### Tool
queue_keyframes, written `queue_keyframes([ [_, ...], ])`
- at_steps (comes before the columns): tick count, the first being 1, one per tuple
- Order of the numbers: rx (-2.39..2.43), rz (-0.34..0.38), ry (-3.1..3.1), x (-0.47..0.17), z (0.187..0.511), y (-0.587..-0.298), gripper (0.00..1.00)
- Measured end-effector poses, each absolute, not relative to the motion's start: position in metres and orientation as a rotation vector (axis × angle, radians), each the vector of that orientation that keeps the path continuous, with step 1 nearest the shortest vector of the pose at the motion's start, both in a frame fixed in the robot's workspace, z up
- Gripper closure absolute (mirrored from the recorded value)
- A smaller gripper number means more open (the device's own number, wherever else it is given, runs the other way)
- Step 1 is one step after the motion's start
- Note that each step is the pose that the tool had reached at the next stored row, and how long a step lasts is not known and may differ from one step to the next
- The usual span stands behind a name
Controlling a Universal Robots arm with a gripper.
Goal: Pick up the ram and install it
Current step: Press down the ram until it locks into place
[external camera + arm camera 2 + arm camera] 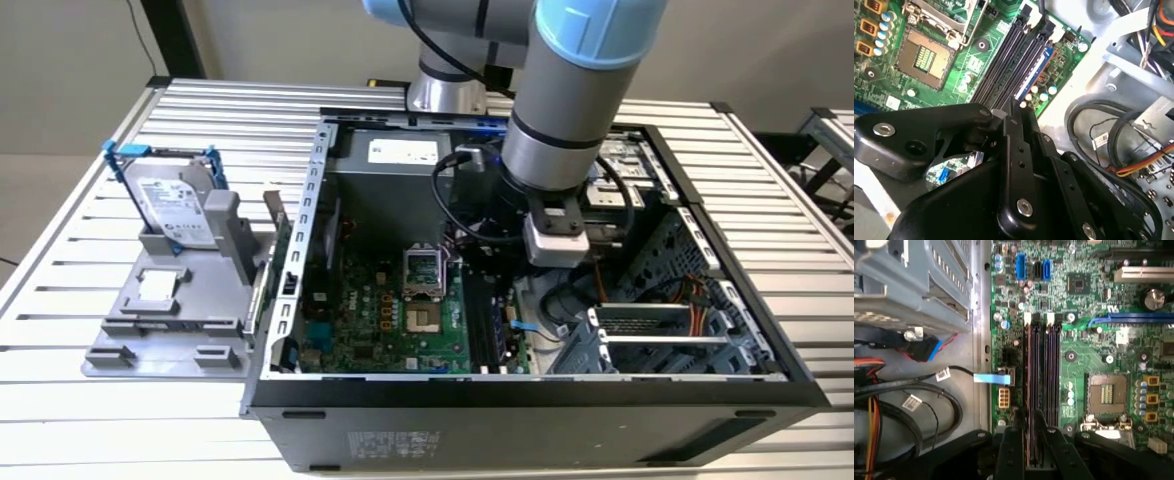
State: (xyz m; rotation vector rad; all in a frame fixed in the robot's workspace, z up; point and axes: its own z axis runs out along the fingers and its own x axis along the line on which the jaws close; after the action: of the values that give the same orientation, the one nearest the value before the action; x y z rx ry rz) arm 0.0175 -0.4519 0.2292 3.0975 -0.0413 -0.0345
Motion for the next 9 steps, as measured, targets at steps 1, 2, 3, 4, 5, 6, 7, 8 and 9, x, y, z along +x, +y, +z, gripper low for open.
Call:
queue_keyframes([
  [1, 3.098, -0.034, -0.042, 0.0175, 0.2291, -0.4519, 1.00],
  [2, 3.097, -0.035, -0.042, 0.0175, 0.2292, -0.4519, 1.00],
  [3, 3.098, -0.034, -0.043, 0.0174, 0.2291, -0.4519, 1.00],
  [4, 3.097, -0.035, -0.044, 0.0174, 0.2292, -0.4519, 1.00],
  [5, 3.098, -0.035, -0.045, 0.0174, 0.2292, -0.4519, 1.00],
  [6, 3.098, -0.035, -0.045, 0.0174, 0.2292, -0.4519, 1.00],
  [7, 3.097, -0.035, -0.046, 0.0174, 0.2292, -0.4519, 1.00],
  [8, 3.098, -0.035, -0.047, 0.0174, 0.2292, -0.4519, 1.00],
  [9, 3.097, -0.035, -0.047, 0.0174, 0.2292, -0.4519, 1.00],
])
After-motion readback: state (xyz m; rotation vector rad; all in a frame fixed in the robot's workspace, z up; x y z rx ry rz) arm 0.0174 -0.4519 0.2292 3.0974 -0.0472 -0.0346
